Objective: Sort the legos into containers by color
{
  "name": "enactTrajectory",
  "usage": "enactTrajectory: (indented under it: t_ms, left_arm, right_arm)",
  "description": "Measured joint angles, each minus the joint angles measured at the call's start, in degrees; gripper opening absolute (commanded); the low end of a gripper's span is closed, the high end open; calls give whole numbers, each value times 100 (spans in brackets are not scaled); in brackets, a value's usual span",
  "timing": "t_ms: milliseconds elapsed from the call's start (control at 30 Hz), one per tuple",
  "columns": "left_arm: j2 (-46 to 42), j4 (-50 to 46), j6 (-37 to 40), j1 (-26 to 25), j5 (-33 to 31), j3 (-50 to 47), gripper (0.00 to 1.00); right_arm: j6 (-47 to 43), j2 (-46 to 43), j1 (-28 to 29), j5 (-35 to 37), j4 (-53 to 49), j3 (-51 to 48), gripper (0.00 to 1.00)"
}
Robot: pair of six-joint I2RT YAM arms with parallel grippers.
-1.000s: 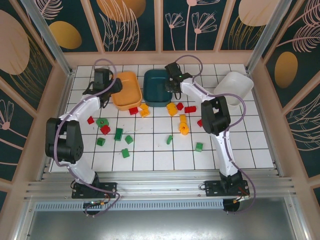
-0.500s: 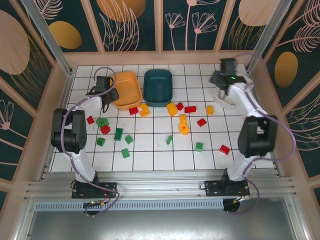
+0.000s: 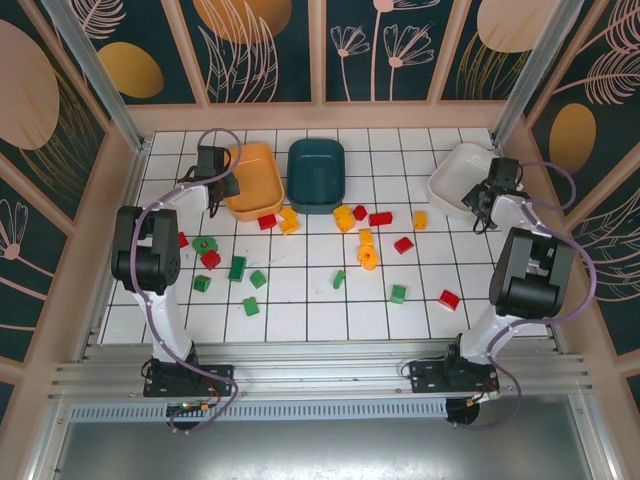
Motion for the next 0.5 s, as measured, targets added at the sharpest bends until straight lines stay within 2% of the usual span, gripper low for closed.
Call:
enactTrajectory:
  t_ms: [133,233,367,500]
  left_arm:
    - [26,39,136,0,-7,7,29]
    - [26,105,195,0,2,7,29]
    - [28,101,260,0,46,31,27]
    - [42,109,380,0,136,186,25]
  right_arm:
    - [-50,166,0,-116,61,39,55]
    - [-142,361,0,-181,79,249,43]
    - [-179,601,0,-201,127,391,21]
    - [-184,643,0,-195,164,391,12]
